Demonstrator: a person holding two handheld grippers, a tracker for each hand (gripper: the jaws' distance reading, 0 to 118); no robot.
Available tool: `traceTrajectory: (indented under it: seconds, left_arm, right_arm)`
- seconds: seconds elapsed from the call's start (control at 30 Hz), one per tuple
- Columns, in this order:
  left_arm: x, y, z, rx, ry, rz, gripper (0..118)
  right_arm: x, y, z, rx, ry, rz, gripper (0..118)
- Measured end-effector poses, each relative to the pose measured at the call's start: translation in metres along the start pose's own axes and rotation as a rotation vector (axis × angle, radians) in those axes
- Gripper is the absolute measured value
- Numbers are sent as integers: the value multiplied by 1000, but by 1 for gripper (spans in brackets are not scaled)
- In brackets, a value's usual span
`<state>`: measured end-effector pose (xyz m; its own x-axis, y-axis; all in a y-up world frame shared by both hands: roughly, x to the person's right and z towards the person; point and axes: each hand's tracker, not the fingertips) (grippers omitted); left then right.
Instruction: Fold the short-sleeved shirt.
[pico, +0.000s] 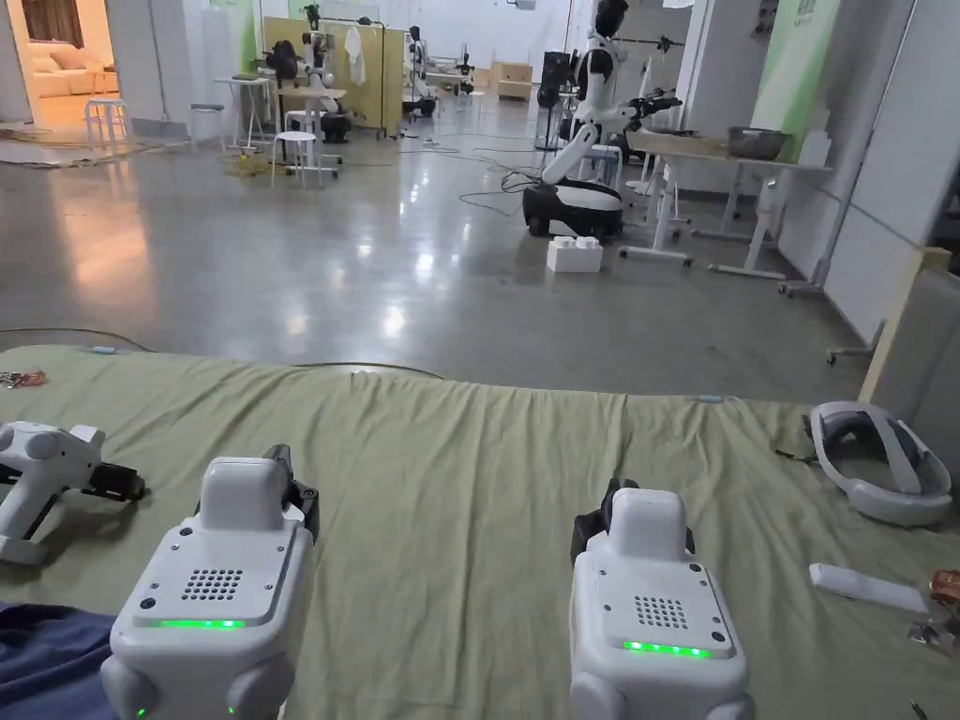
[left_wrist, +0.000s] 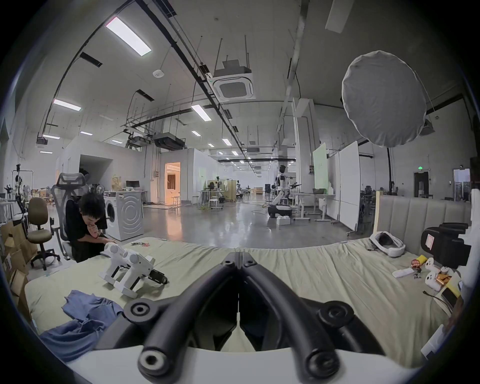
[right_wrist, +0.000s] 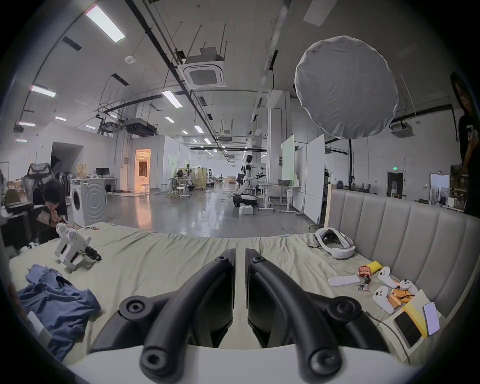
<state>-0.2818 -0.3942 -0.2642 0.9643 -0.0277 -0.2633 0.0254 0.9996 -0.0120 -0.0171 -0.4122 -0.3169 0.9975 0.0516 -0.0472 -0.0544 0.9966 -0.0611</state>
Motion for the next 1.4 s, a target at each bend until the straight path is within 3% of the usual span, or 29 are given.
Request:
traceTrajectory:
  seconds: [0.77,1.07,1.13,1.27,1.33,1.37,1.4]
  left_arm:
    - [-20,-21,-16,-47,0,-25,2]
    - [-22,-24,-18,-71,-10,-25,2]
    - [-29,-23,-17,-78,-23,69,2]
    - [-53,-23,-15,-59,-44,399,2]
    - [-60,-23,-13,-36,-13,530,2]
    - [-59,-22,-13,-40,24,505,2]
    - [-55,-17,-13,-52,50,410,2]
  right_arm:
    - [10,-2,4,-41,12,-9,10]
    - [11,-10,-4,-83,4,27,10]
    - [19,-8,-2,-84,-14,-71,10]
    - [43,3,4,-69,-18,-413,10]
    - [52,8,5,-59,-24,-542,10]
    - [52,10,5,-50,-20,-536,10]
    - [47,14,3,-62,-26,-456,10]
